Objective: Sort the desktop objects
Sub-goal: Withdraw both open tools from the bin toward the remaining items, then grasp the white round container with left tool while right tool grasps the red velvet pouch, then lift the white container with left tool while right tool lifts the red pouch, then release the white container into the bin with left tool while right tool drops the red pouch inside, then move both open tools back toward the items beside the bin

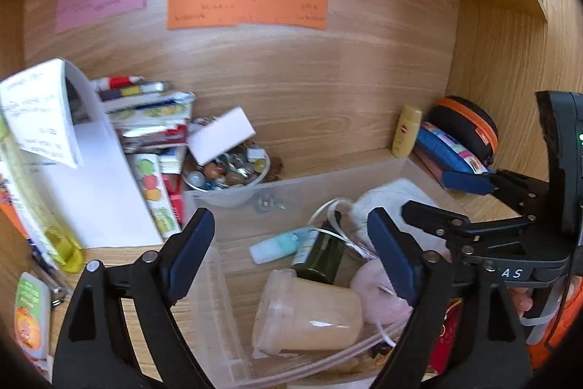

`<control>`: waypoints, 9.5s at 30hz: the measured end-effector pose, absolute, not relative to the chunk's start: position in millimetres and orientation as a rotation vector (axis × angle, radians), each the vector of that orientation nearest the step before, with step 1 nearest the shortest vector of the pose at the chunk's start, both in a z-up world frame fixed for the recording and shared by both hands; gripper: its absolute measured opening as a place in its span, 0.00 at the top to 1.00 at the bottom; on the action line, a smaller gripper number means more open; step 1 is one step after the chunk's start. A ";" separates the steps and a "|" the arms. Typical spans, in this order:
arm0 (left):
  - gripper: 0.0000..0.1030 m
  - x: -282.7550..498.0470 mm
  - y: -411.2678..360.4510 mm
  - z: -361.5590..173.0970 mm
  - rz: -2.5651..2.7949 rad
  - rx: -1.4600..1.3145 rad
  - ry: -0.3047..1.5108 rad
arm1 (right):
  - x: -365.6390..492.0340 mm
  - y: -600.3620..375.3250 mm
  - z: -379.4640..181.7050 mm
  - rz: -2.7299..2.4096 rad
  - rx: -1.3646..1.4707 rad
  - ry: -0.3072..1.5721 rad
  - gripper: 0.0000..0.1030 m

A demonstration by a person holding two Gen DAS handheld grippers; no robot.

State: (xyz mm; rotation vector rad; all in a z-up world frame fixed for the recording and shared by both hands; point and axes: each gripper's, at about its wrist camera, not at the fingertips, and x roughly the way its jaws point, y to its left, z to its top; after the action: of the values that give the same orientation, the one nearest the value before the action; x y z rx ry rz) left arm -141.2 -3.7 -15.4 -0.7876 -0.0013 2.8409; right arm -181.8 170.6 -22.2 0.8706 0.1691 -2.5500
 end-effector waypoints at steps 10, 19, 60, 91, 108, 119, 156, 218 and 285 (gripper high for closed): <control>0.10 -109.0 -19.8 -2.3 2.965 -0.724 -0.015 | -142.4 184.0 7.8 -2.629 0.720 0.227 0.12; 0.06 -81.7 -27.6 -6.0 3.001 -0.734 -0.012 | -115.1 203.0 9.7 -2.659 0.706 0.223 0.09; 0.03 -77.6 8.9 -82.1 2.691 -1.122 -0.037 | -99.0 194.9 -95.7 -2.420 1.169 0.226 0.09; 0.37 -76.2 -10.5 -84.0 2.654 -1.110 -0.265 | -90.9 194.7 -91.7 -2.368 1.118 0.141 0.78; 0.37 -61.7 -14.9 -75.5 2.709 -1.012 -0.315 | -68.5 219.8 -55.3 -2.429 0.979 0.084 0.90; 0.37 -46.6 -6.4 -51.5 2.755 -0.888 -0.253 | -59.7 233.7 -25.2 -2.486 0.876 0.059 0.90; 0.37 -48.9 13.1 -38.3 2.670 -0.834 -0.274 | -110.0 244.6 -96.6 -2.495 1.222 0.228 0.21; 0.37 -180.4 -28.0 -24.2 2.726 -0.939 -0.358 | -189.6 122.5 -14.0 -2.387 0.877 0.160 0.61; 0.05 -76.5 -48.4 -20.3 2.897 -0.808 -0.192 | -95.8 169.1 -8.7 -2.459 0.836 0.222 0.07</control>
State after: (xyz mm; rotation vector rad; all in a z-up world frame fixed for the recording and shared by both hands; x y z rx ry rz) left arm -76.5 -48.4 -20.3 -0.8082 -0.1924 2.8968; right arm -95.8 169.1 -8.7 0.8357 0.2223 -2.4586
